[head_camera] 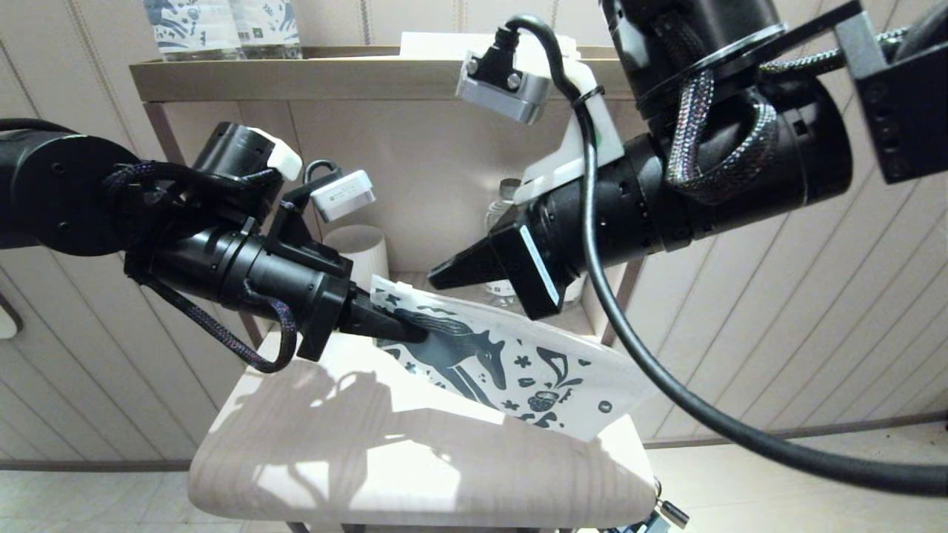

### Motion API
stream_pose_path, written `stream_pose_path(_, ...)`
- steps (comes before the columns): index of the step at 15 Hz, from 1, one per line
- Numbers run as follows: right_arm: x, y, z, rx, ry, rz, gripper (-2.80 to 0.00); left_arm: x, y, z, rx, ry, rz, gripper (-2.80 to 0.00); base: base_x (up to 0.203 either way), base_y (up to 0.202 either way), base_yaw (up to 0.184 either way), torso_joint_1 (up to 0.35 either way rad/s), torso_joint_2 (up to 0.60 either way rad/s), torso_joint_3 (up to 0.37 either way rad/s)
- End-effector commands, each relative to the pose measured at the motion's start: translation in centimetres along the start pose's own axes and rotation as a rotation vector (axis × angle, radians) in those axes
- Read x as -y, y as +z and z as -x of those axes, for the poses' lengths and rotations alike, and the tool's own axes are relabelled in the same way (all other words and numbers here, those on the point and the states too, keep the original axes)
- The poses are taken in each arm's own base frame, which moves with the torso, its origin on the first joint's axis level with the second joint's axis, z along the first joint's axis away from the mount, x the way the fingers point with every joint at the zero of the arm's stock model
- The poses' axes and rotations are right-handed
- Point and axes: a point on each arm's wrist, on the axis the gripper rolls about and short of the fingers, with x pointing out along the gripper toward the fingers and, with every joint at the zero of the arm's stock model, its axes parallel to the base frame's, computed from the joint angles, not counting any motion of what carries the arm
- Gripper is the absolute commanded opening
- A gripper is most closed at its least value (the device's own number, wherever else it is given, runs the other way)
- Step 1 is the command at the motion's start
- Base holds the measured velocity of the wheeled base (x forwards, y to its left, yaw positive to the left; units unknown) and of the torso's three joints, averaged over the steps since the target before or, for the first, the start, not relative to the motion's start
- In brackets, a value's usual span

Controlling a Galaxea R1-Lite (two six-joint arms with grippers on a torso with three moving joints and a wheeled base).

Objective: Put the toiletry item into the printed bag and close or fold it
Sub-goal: Close the strorage bag and place it on the desk

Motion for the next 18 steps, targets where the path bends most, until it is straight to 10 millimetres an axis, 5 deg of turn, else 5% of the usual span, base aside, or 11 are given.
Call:
stream_pose_path(1, 0.01, 0.0, -0.18, 0.002, 0.004, 0.001, -2.8, 0.01, -0.04, -0.06, -0.001, -0.007, 0.001, -2.8, 0.0, 0.0, 0.0, 0.0, 0.0, 0.0)
stream_pose_path(18, -0.44, -0.22, -0.47, -0.005, -0.005, 0.024, -2.8, -0.18, -0.13, -0.25, -0.002, -0.011, 0.004, -2.8, 0.0, 0.0, 0.0, 0.0, 0.0, 0.0)
